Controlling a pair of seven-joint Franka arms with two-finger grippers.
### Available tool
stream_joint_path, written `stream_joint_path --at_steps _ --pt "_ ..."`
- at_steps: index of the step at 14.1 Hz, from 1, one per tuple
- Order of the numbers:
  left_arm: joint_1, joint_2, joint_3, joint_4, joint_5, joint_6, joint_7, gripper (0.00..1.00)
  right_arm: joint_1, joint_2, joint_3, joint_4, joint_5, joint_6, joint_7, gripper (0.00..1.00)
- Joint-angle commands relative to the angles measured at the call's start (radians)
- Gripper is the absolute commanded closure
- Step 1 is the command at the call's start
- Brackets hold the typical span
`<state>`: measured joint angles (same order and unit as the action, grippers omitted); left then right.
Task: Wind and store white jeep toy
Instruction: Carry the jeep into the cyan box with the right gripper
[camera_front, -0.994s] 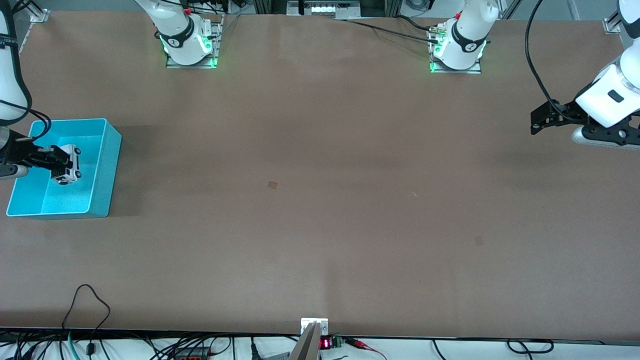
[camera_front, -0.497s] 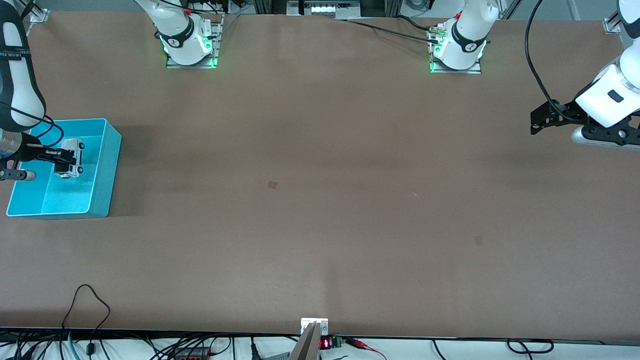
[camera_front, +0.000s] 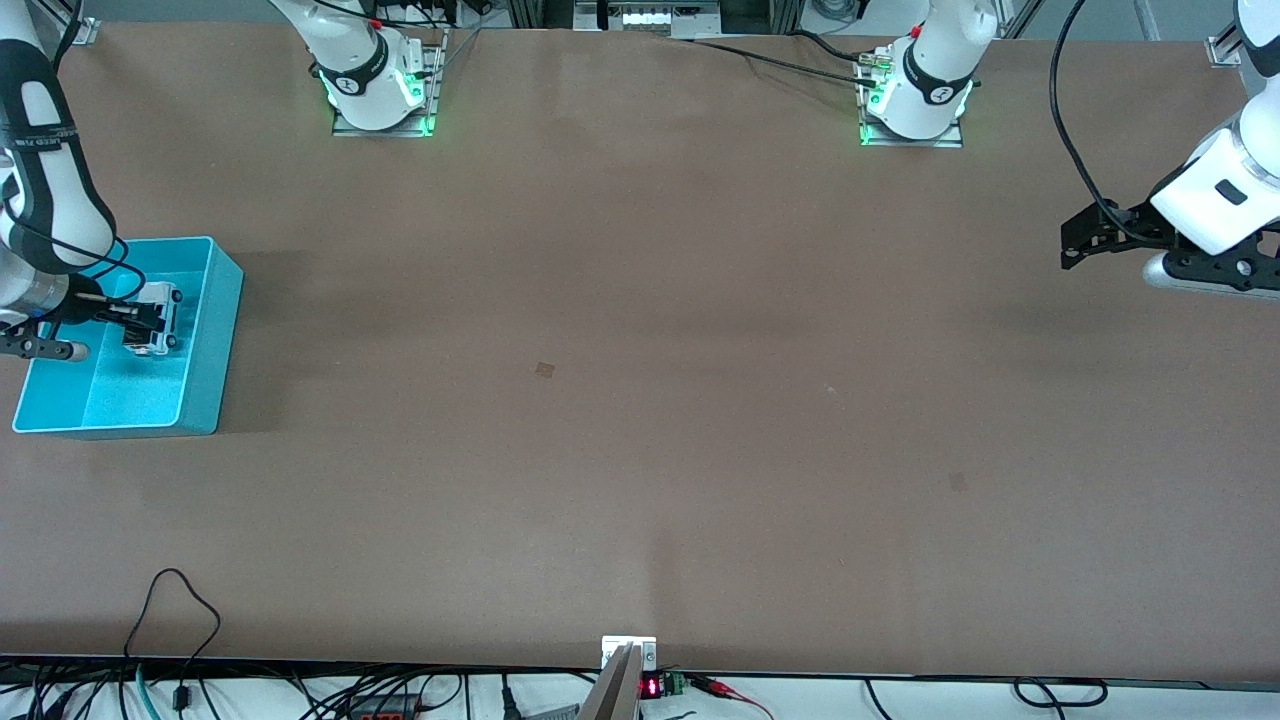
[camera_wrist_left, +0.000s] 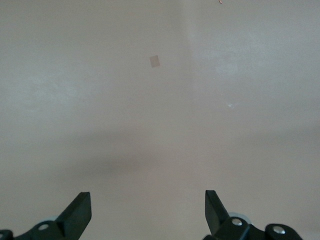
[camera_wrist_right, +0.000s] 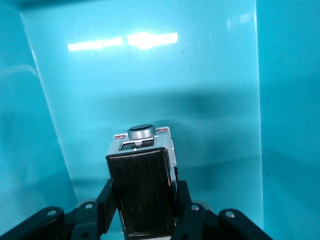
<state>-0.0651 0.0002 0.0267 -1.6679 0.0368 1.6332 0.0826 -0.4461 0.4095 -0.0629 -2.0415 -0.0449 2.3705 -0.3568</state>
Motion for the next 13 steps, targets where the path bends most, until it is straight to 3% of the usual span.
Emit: stream_joint_path --at_steps 1,5,7,8,10,13 --pt "-0.004 0.014 0.002 0.028 -0.005 -0.016 0.014 0.00 -0.025 0.000 0.011 -0.025 -0.018 0.036 0.005 1.00" --pt "-0.004 0.014 0.002 0.028 -0.006 -0.016 0.014 0.00 -0.025 0.002 0.011 -0.016 -0.023 0.038 -0.023 0.61" --pt "-0.002 0.014 0.004 0.028 -0.006 -0.016 0.014 0.00 -0.023 0.002 0.011 -0.006 -0.023 0.038 -0.060 0.19" --pt "-0.002 0.014 0.004 0.028 -0.006 -0.016 0.014 0.00 -0.020 0.002 0.011 -0.005 -0.024 0.038 -0.062 0.09" --pt "-0.002 0.014 0.004 0.028 -0.005 -0.018 0.014 0.00 -0.017 -0.005 0.012 0.003 -0.024 0.035 -0.076 0.00" --pt "0.004 0.014 0.004 0.027 -0.006 -0.018 0.013 0.00 0.006 -0.075 0.021 0.017 -0.024 0.023 -0.108 0.00"
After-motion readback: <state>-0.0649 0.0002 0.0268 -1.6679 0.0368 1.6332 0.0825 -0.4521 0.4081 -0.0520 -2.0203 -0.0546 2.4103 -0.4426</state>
